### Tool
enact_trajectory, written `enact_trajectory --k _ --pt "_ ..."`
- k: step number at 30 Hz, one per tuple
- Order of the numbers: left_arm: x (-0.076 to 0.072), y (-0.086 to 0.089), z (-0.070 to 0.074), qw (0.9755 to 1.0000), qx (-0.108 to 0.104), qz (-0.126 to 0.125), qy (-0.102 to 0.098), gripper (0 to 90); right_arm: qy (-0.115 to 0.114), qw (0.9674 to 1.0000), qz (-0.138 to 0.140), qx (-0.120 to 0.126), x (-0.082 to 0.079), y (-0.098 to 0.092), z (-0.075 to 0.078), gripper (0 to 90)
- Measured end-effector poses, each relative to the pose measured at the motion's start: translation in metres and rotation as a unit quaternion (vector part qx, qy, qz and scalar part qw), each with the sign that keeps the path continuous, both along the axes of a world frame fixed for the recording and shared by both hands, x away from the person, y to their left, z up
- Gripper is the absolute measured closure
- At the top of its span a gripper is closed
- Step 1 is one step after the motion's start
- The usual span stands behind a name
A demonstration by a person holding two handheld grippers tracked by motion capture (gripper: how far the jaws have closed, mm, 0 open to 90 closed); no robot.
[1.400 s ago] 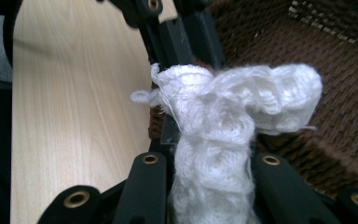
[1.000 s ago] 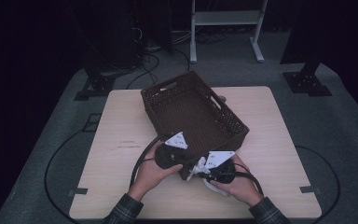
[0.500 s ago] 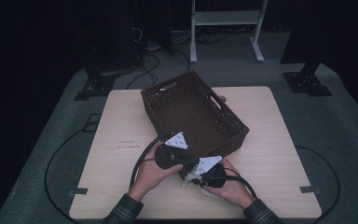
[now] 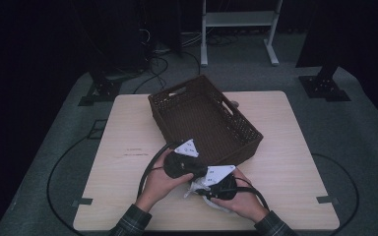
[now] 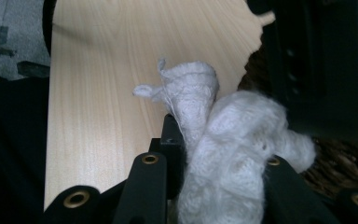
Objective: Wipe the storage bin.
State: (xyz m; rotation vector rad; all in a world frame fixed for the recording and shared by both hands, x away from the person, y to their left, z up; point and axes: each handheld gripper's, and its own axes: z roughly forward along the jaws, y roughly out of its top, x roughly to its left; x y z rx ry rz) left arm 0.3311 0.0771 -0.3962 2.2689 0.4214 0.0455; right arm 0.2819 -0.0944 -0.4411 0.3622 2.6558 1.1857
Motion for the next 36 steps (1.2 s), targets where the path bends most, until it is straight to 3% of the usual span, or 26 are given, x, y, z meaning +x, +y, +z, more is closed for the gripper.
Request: enact_trajectory --k 10,20,26,31,36 --pt "0.000 0.000 0.001 1.0000 0.002 -0.001 0.001 74.7 0.008 0.9999 -0.011 -0.008 0.000 -0.014 -0.009 73.6" --pt "0.000 0.004 0.007 1.0000 -0.006 -0.003 -0.003 67.6 0.014 0.9989 -0.043 -0.011 -0.004 -0.044 -0.014 73.6" --pt "-0.001 0.015 0.016 0.9997 -0.023 0.011 -0.007 65.8 0.018 0.9973 -0.071 -0.007 -0.008 -0.069 -0.015 73.6" --pt "-0.005 0.024 0.023 0.9993 -0.033 0.014 -0.012 72.9 0.019 0.9949 -0.099 0.002 -0.009 -0.090 -0.015 73.6" --pt "-0.008 0.035 0.025 0.9989 -0.040 0.020 -0.013 88.5 0.016 0.9923 -0.122 0.008 -0.009 -0.109 -0.014 73.6"
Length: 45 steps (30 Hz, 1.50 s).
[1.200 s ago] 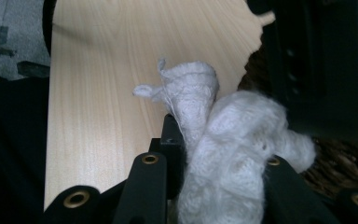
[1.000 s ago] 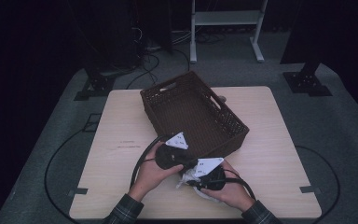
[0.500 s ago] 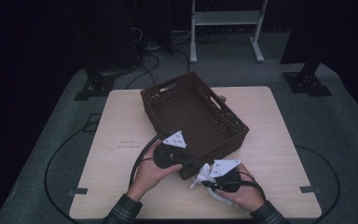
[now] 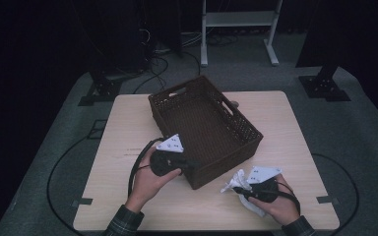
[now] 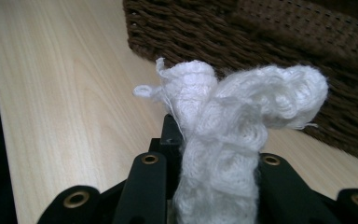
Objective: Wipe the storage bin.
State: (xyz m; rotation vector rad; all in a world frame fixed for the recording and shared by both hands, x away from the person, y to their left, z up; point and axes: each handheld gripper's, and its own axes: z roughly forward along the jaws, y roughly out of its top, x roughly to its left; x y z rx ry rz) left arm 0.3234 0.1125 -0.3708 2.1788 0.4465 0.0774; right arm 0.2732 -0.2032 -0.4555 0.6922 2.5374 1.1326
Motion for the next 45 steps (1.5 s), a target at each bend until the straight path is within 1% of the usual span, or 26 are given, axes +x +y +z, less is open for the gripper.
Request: enact_trajectory --k 1,2,5,6,7,10,12,14,17,20,24,25,27,28,32,37,38,39,41,45 --pt "-0.001 0.003 -0.001 1.0000 -0.002 0.003 0.005 89.5 -0.001 1.0000 -0.002 0.000 0.000 -0.002 0.000 73.6" --pt "-0.001 0.005 -0.001 1.0000 -0.001 0.005 0.004 89.6 0.002 1.0000 -0.008 -0.001 0.000 -0.006 0.000 73.6" --pt "-0.002 0.011 -0.004 0.9999 0.001 0.013 0.010 89.7 0.001 0.9999 -0.016 -0.004 -0.001 -0.012 -0.002 73.6" --pt "-0.003 0.013 -0.005 0.9998 0.003 0.015 0.009 89.7 0.003 0.9998 -0.020 -0.005 -0.001 -0.015 -0.003 73.6" --pt "-0.004 0.016 -0.007 0.9997 0.001 0.019 0.012 89.6 0.002 0.9997 -0.023 -0.005 -0.001 -0.017 -0.003 73.6" --pt "-0.005 0.023 -0.009 0.9995 -0.001 0.029 0.013 89.6 0.004 0.9994 -0.033 -0.004 -0.001 -0.023 -0.003 73.6" --pt "-0.004 0.024 -0.010 0.9993 -0.004 0.034 0.012 89.6 0.005 0.9992 -0.039 -0.003 -0.002 -0.027 -0.003 73.6" --pt "-0.002 0.023 -0.011 0.9994 -0.005 0.033 0.013 89.6 0.006 0.9990 -0.044 -0.004 -0.002 -0.030 -0.004 73.6" --pt "-0.001 0.017 -0.016 0.9995 0.005 0.027 0.015 89.5 0.005 0.9987 -0.050 -0.005 -0.002 -0.032 -0.004 73.6" --pt "0.000 0.013 -0.018 0.9994 -0.001 0.028 0.018 89.5 0.005 0.9986 -0.053 -0.003 -0.001 -0.034 -0.004 73.6" --pt "-0.001 0.006 -0.018 0.9996 0.000 0.026 0.015 89.5 0.007 0.9983 -0.058 -0.005 0.001 -0.036 -0.005 73.6" --pt "0.000 0.004 -0.018 0.9996 0.000 0.024 0.014 89.5 0.004 0.9983 -0.058 -0.010 0.002 -0.038 -0.005 73.6" --pt "0.000 -0.001 -0.018 0.9997 -0.001 0.022 0.014 89.5 0.005 0.9977 -0.067 -0.010 0.004 -0.040 -0.006 73.6" --pt "0.000 -0.004 -0.018 0.9997 0.001 0.020 0.014 89.5 0.005 0.9975 -0.069 -0.010 0.004 -0.043 -0.006 73.6" --pt "0.002 -0.016 -0.018 0.9998 -0.002 0.015 0.014 89.5 0.016 0.9956 -0.092 0.006 0.007 -0.049 -0.006 73.7" --pt "0.005 -0.033 -0.018 0.9999 0.002 0.010 0.010 89.5 0.022 0.9940 -0.107 0.000 0.010 -0.053 -0.006 73.8" --pt "0.006 -0.036 -0.018 0.9999 0.001 0.007 0.010 89.5 0.027 0.9932 -0.114 0.000 0.010 -0.054 -0.006 73.8" --pt "0.007 -0.040 -0.018 0.9999 -0.002 0.007 0.011 89.5 0.023 0.9930 -0.116 -0.003 0.011 -0.055 -0.007 73.8" --pt "0.009 -0.045 -0.019 0.9999 -0.004 0.005 0.011 89.5 0.027 0.9922 -0.121 -0.006 0.012 -0.056 -0.007 73.8" --pt "0.013 -0.059 -0.018 0.9999 -0.005 0.002 0.013 89.5 0.029 0.9918 -0.124 -0.006 0.014 -0.059 -0.007 73.8"
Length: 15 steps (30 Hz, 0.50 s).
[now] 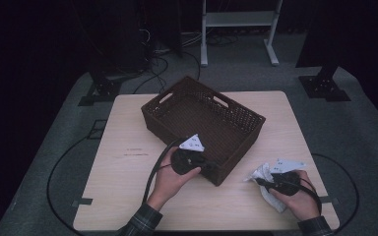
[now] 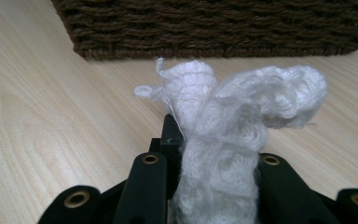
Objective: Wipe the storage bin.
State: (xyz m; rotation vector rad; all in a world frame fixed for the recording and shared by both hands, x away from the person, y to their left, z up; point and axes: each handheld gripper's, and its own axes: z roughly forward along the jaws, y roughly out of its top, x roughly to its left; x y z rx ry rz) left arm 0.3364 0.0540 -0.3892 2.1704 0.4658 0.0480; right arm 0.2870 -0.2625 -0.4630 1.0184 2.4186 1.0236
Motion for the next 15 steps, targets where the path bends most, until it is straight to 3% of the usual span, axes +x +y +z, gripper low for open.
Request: enact_trajectory --k 8,15 --pt "0.014 -0.033 0.001 0.9999 -0.013 -0.006 -0.003 89.5 0.005 0.9999 -0.007 0.007 0.001 -0.005 0.000 73.7" --pt "0.018 -0.040 0.001 0.9999 -0.012 -0.010 -0.002 87.0 0.002 1.0000 -0.004 0.007 0.002 -0.007 0.000 73.6"
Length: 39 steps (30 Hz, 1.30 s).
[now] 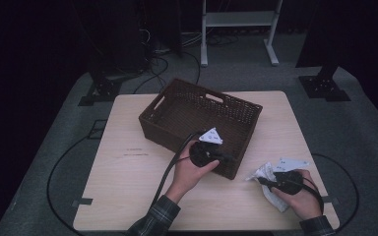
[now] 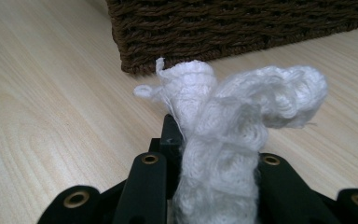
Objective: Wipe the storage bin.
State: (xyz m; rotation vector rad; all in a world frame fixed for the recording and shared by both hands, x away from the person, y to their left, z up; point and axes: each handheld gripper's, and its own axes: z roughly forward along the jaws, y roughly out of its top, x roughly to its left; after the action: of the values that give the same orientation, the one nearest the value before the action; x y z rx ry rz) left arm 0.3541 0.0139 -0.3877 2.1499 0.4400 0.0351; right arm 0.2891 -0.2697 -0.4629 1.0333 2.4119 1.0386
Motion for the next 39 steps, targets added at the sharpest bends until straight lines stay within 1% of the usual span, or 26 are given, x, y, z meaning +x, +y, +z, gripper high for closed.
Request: enact_trajectory --k 2,4,7,8,9,11,12,13,14,16,17,18,20,22,24,26,28,29,30,31,32,35,37,39 --pt "0.001 0.005 0.003 1.0000 0.001 0.003 -0.002 85.7 0.000 1.0000 -0.002 0.001 0.000 -0.001 0.000 73.5" --pt "0.003 0.016 0.007 1.0000 0.002 0.008 -0.004 82.4 0.001 1.0000 -0.004 0.000 0.000 -0.001 -0.001 73.5" --pt "0.007 0.031 0.011 0.9997 0.001 0.023 -0.008 76.9 -0.001 1.0000 -0.004 -0.001 0.000 -0.001 -0.001 73.4" --pt "0.008 0.035 0.012 0.9997 0.000 0.024 -0.008 74.2 -0.002 1.0000 -0.004 -0.001 0.000 -0.001 -0.001 73.4" --pt "0.009 0.041 0.014 0.9994 -0.003 0.034 -0.008 73.7 -0.002 1.0000 -0.004 -0.001 0.000 -0.001 -0.001 73.3" --pt "0.012 0.053 0.015 0.9985 -0.005 0.050 -0.020 71.7 -0.002 1.0000 -0.006 -0.002 0.000 -0.001 -0.001 73.2" --pt "0.012 0.057 0.016 0.9981 -0.009 0.054 -0.027 71.1 -0.002 1.0000 -0.006 -0.003 0.001 -0.001 -0.001 73.2" --pt "0.014 0.064 0.016 0.9969 -0.020 0.066 -0.037 71.1 -0.002 1.0000 -0.006 -0.003 0.001 -0.001 -0.002 73.2" --pt "0.015 0.069 0.017 0.9964 -0.022 0.073 -0.037 70.2 -0.002 1.0000 -0.007 -0.004 0.001 -0.002 -0.002 73.2" --pt "0.020 0.079 0.019 0.9961 -0.024 0.082 -0.024 67.9 -0.001 1.0000 -0.009 -0.002 0.000 -0.002 -0.002 73.1" --pt "0.022 0.084 0.020 0.9961 -0.017 0.084 -0.020 66.1 -0.002 1.0000 -0.009 -0.002 0.001 -0.002 -0.002 73.1" --pt "0.025 0.089 0.020 0.9959 -0.012 0.088 -0.020 65.1 -0.004 1.0000 -0.009 -0.003 0.001 -0.003 -0.002 73.1" --pt "0.028 0.096 0.021 0.9953 -0.006 0.095 -0.015 63.7 -0.004 0.9999 -0.008 -0.004 0.001 -0.003 -0.002 73.0" --pt "0.032 0.106 0.022 0.9953 0.004 0.096 -0.017 61.1 -0.002 1.0000 -0.008 -0.005 0.001 -0.003 -0.002 72.9" --pt "0.035 0.112 0.024 0.9945 0.010 0.102 -0.021 59.8 -0.002 1.0000 -0.009 -0.004 0.001 -0.004 -0.002 72.9" --pt "0.040 0.121 0.027 0.9937 0.026 0.106 -0.025 59.0 -0.002 0.9999 -0.009 -0.004 0.002 -0.004 -0.002 72.8" --pt "0.044 0.129 0.029 0.9932 0.031 0.110 -0.025 58.5 -0.001 0.9999 -0.010 -0.003 0.002 -0.004 -0.003 72.8" --pt "0.046 0.133 0.030 0.9927 0.036 0.112 -0.028 58.2 -0.002 1.0000 -0.009 -0.003 0.002 -0.004 -0.003 72.8" --pt "0.048 0.138 0.031 0.9915 0.037 0.120 -0.032 58.0 -0.003 1.0000 -0.009 -0.003 0.002 -0.004 -0.002 72.8" --pt "0.051 0.143 0.032 0.9907 0.043 0.124 -0.033 57.1 -0.002 1.0000 -0.009 -0.003 0.001 -0.004 -0.002 72.8" --pt "0.052 0.146 0.033 0.9903 0.044 0.127 -0.034 56.8 -0.002 1.0000 -0.008 -0.004 0.001 -0.004 -0.002 72.8" --pt "0.061 0.158 0.035 0.9876 0.059 0.139 -0.042 55.7 -0.001 1.0000 -0.008 -0.005 0.002 -0.004 -0.003 72.8" --pt "0.067 0.165 0.035 0.9861 0.060 0.150 -0.041 54.9 0.000 1.0000 -0.008 -0.006 0.002 -0.003 -0.003 72.8" --pt "0.075 0.174 0.036 0.9839 0.066 0.160 -0.044 54.1 0.000 0.9999 -0.008 -0.006 0.002 -0.003 -0.003 72.8"
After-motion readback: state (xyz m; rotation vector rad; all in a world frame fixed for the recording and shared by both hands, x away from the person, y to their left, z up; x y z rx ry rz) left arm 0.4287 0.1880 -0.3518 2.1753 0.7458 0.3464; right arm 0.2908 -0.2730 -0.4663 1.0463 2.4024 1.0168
